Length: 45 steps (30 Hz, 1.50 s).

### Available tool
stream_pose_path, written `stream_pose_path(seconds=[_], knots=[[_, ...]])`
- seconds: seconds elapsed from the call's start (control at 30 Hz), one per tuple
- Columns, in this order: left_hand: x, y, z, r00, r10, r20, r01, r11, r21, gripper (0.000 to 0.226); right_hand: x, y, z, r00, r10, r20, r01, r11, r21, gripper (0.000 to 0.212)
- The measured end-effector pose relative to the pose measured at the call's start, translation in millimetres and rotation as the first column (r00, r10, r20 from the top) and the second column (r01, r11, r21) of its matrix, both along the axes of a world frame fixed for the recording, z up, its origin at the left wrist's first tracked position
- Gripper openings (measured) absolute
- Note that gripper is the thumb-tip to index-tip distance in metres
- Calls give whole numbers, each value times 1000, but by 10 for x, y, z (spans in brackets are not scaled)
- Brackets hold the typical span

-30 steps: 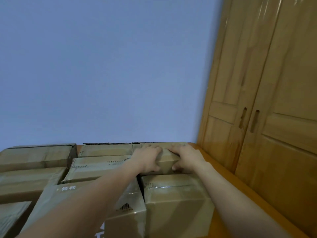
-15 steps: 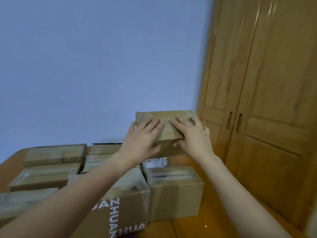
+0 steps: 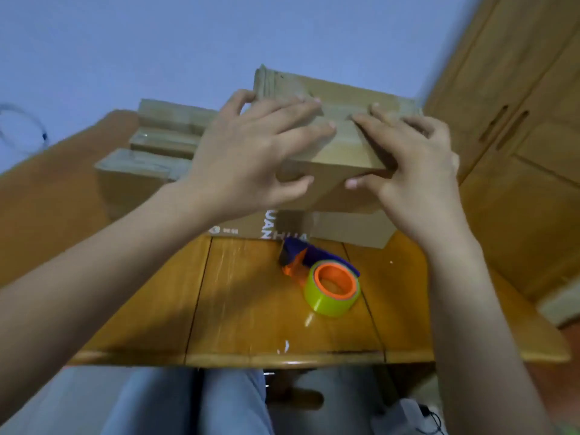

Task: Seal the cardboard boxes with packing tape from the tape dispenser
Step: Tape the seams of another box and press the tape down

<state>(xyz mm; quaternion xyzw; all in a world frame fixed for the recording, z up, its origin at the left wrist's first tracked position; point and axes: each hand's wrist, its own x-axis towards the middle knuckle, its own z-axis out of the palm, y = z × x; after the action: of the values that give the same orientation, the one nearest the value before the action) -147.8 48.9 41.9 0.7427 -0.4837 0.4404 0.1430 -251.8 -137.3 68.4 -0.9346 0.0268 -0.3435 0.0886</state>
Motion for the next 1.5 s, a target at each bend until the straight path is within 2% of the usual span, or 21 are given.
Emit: stream_pose_path(seconds=[0.17,0.37,0.5,0.8,1.03,1.2,1.4,1.5], knots=[[-226,479,-518,982,26,-187,-26,1000,3,50,-88,438,-319,981,11,-195,-21,999,-49,75],[-321,779,-1093,941,52,-334,-60,998,-13,47,-46,706,-776,930,56,-364,-84,995,-61,71],[-334,894,-1195,897,40,-440,-74,996,-59,49,-10,875,-882,941,32,-338,-78,989,-123,67],[-411,1163,-1161,832,2,-554,-89,988,-130,53,16,1114,-870,927,85,-364,-122,989,-80,67],[-359,1235,-1242,805,12,-593,-95,990,-108,50,124,1142,-980,929,168,-330,-139,984,110,42],[-334,1223,-1247,815,21,-579,-85,993,-84,47,150,1120,-1153,939,224,-260,-135,938,319,62],[-289,1255,-1261,825,13,-565,-61,996,-66,47,127,1116,-1284,964,208,-167,-138,925,354,58],[-255,1250,-1288,827,6,-563,-64,994,-83,46,142,1129,-1360,971,191,-147,-137,938,317,57]])
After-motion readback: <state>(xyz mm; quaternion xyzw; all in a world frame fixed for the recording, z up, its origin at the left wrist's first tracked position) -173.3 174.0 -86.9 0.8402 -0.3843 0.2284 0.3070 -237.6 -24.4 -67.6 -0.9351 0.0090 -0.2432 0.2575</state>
